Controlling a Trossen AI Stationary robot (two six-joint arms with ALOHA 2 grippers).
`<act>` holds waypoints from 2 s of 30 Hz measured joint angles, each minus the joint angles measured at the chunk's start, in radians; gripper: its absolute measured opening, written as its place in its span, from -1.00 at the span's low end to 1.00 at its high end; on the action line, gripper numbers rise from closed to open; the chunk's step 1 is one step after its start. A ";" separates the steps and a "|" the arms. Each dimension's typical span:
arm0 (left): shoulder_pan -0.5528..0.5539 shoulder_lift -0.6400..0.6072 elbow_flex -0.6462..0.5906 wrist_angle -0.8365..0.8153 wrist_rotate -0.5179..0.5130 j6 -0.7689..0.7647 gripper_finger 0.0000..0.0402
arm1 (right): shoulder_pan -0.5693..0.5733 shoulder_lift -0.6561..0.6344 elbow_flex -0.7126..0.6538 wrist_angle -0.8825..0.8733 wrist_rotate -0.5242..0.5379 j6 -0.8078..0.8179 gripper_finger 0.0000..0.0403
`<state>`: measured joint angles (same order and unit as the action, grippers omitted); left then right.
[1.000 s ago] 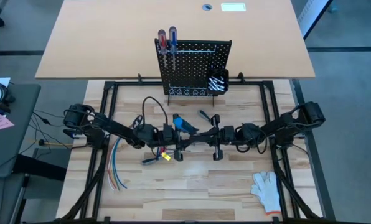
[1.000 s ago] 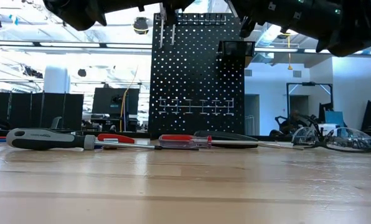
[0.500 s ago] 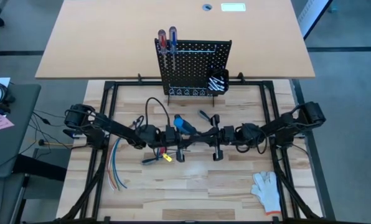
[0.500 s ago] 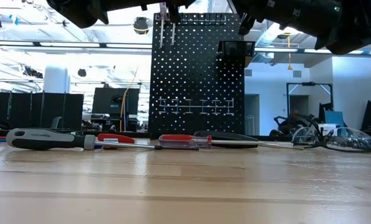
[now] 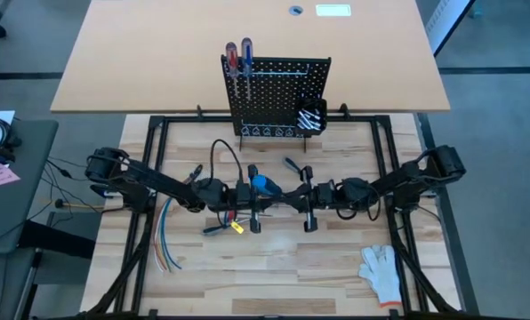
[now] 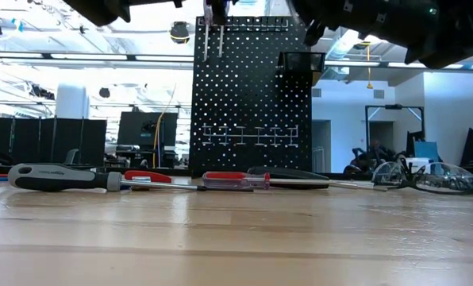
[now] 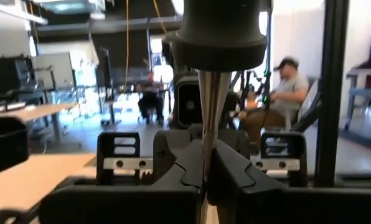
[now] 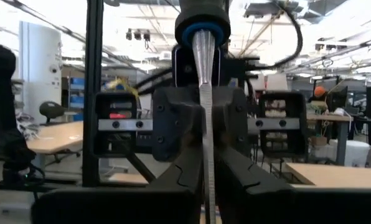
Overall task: Hang tools onto peg board
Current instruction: Hang the blue screwdriver on the pegboard
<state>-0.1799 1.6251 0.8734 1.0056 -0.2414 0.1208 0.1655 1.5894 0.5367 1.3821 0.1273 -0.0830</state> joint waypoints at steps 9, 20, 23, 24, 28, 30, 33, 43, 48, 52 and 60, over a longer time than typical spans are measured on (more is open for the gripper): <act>-0.002 -0.135 0.000 -0.286 -0.135 -0.020 -0.99 | -0.018 -0.089 0.001 -0.171 0.011 0.005 -0.42; 0.118 -0.238 0.148 -0.774 -0.211 -0.155 -0.99 | -0.009 -0.383 0.001 -0.637 0.013 0.055 -0.17; 0.133 -0.231 0.183 -0.826 -0.190 -0.138 -0.99 | 0.002 -0.404 0.001 -0.650 0.013 0.028 -0.18; 0.131 -0.226 0.183 -0.833 -0.183 -0.135 -0.99 | 0.006 -0.408 0.002 -0.642 0.014 0.011 -0.18; 0.109 -0.194 0.164 -0.835 -0.181 -0.140 -0.99 | 0.007 -0.445 0.054 -0.673 0.015 -0.043 -0.17; 0.095 -0.175 0.164 -0.829 -0.182 -0.151 -0.99 | -0.003 -0.459 0.093 -0.697 0.040 -0.057 -0.17; 0.073 -0.150 0.163 -0.814 -0.183 -0.155 -0.99 | -0.023 -0.457 0.155 -0.781 0.048 -0.066 -0.17; 0.043 -0.135 0.163 -0.806 -0.191 -0.144 -0.99 | -0.093 -0.456 0.281 -1.011 -0.014 -0.121 0.20; 0.043 -0.135 0.163 -0.806 -0.190 -0.144 -0.98 | -0.117 -0.417 0.282 -1.007 -0.018 -0.069 0.32; 0.043 -0.135 0.163 -0.805 -0.191 -0.144 -0.98 | -0.118 -0.357 0.281 -0.926 -0.062 -0.078 0.29; 0.043 -0.135 0.163 -0.806 -0.189 -0.141 -0.98 | -0.118 -0.335 0.281 -0.836 -0.073 -0.106 -0.12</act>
<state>-0.1371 1.4902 1.0367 0.1993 -0.4309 -0.0204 0.0475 1.2542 0.8181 0.5462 0.0544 -0.1893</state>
